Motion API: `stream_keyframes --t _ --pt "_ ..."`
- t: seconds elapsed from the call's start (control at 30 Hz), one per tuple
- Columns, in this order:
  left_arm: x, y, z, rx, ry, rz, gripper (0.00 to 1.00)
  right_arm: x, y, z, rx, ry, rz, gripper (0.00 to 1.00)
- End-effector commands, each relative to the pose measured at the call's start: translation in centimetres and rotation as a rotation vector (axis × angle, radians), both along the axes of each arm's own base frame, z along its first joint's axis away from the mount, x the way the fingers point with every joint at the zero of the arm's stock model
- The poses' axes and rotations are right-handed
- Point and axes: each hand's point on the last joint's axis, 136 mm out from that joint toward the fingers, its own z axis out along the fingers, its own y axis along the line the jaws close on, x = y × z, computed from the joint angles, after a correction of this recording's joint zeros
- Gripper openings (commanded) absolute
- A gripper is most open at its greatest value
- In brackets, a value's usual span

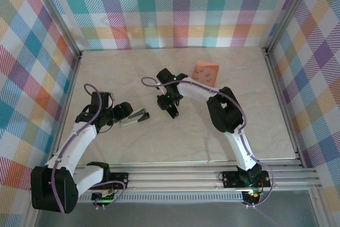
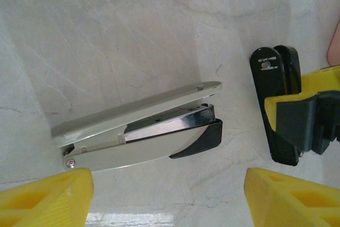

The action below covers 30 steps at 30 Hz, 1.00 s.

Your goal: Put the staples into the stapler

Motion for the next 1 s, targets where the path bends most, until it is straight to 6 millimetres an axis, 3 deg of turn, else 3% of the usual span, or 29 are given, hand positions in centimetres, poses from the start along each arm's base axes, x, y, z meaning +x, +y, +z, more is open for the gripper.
stream_keyframes --t 0.0,0.27,0.43,0.73,0.97 --pt "-0.3 -0.1 -0.3 0.03 0.021 -0.028 0.75 -0.1 0.4 -0.3 0.008 0.02 0.017 0.63" --pt "-0.2 -0.2 0.1 0.027 0.016 -0.038 0.75 -0.1 0.4 -1.1 0.001 0.021 0.041 0.57" --pt "0.0 -0.6 1.0 0.003 -0.008 -0.046 0.75 -0.9 0.4 -1.1 0.005 0.038 0.079 0.44" --pt "1.1 -2.9 5.2 -0.115 -0.13 -0.123 0.72 -2.0 -0.4 4.5 0.142 -0.091 0.052 0.38" --pt "2.2 -7.9 9.5 -0.328 -0.283 -0.326 0.71 -4.6 -1.7 9.6 0.268 -0.249 0.085 0.36"
